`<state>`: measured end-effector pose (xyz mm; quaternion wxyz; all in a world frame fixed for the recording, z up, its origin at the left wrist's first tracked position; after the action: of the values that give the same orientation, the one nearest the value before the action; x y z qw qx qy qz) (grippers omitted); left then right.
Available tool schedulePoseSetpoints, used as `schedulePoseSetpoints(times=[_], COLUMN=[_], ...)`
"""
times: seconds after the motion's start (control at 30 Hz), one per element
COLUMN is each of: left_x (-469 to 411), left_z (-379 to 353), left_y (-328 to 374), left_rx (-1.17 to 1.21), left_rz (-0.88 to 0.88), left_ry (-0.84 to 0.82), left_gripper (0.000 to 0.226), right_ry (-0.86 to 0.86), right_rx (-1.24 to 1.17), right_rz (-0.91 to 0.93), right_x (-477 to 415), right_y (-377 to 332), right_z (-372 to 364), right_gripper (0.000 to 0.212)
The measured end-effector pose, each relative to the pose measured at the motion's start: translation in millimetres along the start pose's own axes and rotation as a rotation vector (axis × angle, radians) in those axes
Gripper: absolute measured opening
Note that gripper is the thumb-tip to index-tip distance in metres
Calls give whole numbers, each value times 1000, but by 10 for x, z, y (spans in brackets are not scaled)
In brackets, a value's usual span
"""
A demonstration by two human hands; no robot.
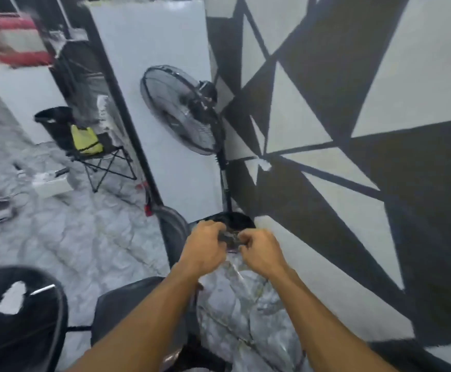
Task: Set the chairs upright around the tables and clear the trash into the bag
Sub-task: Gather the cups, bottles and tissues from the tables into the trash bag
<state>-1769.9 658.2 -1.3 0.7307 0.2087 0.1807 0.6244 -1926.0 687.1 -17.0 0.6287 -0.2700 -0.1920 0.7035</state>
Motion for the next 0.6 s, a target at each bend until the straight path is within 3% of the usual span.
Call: schedulePoseSetpoints(times=[0.13, 0.23, 0.4, 0.53, 0.6], left_x=[289, 565, 974, 1243, 1336], left_z=[761, 1141, 1727, 2122, 2268], left_y=[-1194, -2016, -3008, -3649, -3973], left_rx=[-20, 1, 9, -1, -19], left_rz=[196, 373, 575, 718, 799], left_ry=[114, 172, 259, 321, 336], left_gripper=[34, 47, 50, 37, 44], right_ry=[-121, -255, -446, -559, -620], right_rx=[-45, -75, -72, -83, -112], right_rz=[233, 338, 479, 591, 615], right_x=[-432, -584, -745, -925, -1025], right_y=[-1210, -1931, -2818, -3396, -3628], right_z=[-757, -1349, -2212, -2835, -3159], right_gripper=[25, 31, 37, 35, 34])
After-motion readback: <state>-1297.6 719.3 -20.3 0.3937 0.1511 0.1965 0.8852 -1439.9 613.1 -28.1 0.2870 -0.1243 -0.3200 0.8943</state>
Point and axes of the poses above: each hand's wrist, its own x-axis away from the middle knuckle, its own z-axis out of the back of the hand, y = z × x, the point moved 4 cm from there along -x, towards the middle knuckle, and after that the axes turned 12 degrees about z, right-handed, at the moved point
